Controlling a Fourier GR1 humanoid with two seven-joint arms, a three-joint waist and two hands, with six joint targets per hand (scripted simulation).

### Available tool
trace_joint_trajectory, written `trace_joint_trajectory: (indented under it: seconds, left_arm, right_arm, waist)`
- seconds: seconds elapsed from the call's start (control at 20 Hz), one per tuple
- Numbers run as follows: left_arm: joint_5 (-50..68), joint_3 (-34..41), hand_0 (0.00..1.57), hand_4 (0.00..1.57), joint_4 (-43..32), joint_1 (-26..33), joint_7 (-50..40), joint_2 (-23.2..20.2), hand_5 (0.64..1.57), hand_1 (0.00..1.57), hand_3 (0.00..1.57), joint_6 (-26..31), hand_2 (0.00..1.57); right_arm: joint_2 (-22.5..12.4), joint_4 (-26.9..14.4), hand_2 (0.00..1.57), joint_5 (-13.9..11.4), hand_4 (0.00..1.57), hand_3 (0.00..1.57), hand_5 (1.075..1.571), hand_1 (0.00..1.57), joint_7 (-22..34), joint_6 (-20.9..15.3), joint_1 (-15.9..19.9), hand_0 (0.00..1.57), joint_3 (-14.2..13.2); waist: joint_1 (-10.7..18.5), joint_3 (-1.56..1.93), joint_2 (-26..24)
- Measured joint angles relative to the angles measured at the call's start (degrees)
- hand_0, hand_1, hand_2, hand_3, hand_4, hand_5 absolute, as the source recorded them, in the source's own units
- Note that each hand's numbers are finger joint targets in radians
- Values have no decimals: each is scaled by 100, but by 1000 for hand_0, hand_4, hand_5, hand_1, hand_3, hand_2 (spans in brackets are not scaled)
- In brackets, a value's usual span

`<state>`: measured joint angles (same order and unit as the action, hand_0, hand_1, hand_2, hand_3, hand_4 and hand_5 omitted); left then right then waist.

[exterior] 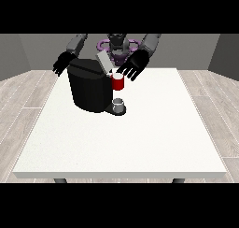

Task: Insert the coffee pod into the coffee machine and close the lid

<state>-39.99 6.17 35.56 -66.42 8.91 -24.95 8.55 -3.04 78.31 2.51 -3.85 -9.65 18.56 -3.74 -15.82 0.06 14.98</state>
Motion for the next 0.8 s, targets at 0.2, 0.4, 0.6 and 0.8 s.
trace_joint_trajectory:
  seconds: [0.2, 0.4, 0.6, 0.8]
  left_arm:
    - [-161, -155, 0, 0, -12, 73, 94, -37, 1571, 0, 0, 88, 0]
    - [-260, -214, 0, 0, -50, 46, 108, -89, 1571, 0, 0, 175, 0]
    - [-308, -225, 0, 0, -47, 8, 152, -147, 1571, 0, 0, 272, 0]
    - [-335, -239, 0, 0, -63, 128, 132, -114, 1571, 0, 0, 369, 0]
  right_arm:
    - [21, -1, 0, -38, 348, 0, 1571, 0, -4, -5, -118, 0, 48]
    - [23, 14, 0, -48, 376, 0, 1571, 0, -16, -7, -105, 0, 57]
    - [-8, -22, 0, -8, 411, 0, 1571, 0, -99, 13, -81, 0, -12]
    - [38, 4, 0, -13, 427, 0, 1571, 0, -59, 20, -276, 0, 45]
  waist:
    - [-9, 0, -57]
    - [-28, 2, -31]
    - [24, 0, -46]
    - [69, -3, -296]
